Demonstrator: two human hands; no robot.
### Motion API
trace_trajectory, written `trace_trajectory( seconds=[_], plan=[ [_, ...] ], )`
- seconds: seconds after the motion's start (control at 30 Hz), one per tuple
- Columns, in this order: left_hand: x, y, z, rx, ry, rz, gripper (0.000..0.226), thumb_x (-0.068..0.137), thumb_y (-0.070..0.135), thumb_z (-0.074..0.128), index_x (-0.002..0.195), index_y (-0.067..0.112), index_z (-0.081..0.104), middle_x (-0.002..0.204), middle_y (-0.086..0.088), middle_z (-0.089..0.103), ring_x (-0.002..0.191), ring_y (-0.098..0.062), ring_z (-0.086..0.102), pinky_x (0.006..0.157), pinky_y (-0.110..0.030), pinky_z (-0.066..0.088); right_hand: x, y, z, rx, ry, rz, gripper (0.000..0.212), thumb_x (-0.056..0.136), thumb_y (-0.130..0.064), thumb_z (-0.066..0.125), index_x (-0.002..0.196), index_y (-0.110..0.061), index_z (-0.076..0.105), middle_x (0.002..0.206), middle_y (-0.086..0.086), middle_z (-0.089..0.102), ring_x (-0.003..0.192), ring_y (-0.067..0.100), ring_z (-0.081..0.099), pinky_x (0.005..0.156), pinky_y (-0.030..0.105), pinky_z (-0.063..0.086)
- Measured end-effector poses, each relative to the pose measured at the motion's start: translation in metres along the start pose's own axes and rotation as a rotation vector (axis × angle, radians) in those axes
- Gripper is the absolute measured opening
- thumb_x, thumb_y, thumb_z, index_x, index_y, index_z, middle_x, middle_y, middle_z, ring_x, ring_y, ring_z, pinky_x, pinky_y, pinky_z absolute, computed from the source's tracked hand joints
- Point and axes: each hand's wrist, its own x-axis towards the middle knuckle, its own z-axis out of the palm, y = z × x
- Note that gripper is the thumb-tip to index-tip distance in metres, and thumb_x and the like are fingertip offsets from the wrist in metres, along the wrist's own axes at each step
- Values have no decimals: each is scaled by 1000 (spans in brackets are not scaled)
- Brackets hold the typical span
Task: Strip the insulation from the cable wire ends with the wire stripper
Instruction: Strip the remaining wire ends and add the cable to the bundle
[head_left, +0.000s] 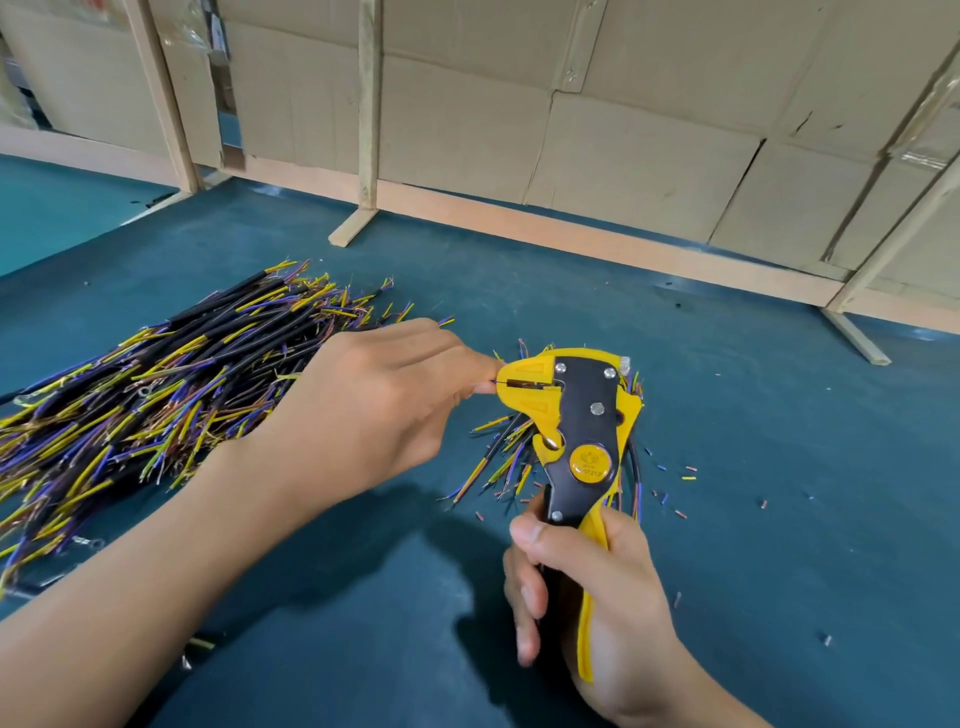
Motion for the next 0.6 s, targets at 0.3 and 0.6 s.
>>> trace_trajectory(
  seconds=[0.3, 0.6],
  plan=[
    [8, 15, 23, 169, -15, -200, 32, 76, -6, 54, 94, 9, 76, 74, -9, 66, 67, -33, 63, 54, -43, 52, 4, 1, 3, -1, 138, -6, 31, 69, -39, 72, 53, -21, 51, 50, 7, 43, 33, 23, 43, 42, 25, 37],
    [13, -46, -17, -336, 421, -830, 21, 101, 38, 55, 106, 29, 74, 86, 18, 73, 59, -20, 47, 57, -28, 41, 6, -3, 9, 151, 232, -11, 20, 70, -25, 76, 68, -12, 60, 54, 14, 43, 37, 28, 48, 42, 29, 43]
  ],
)
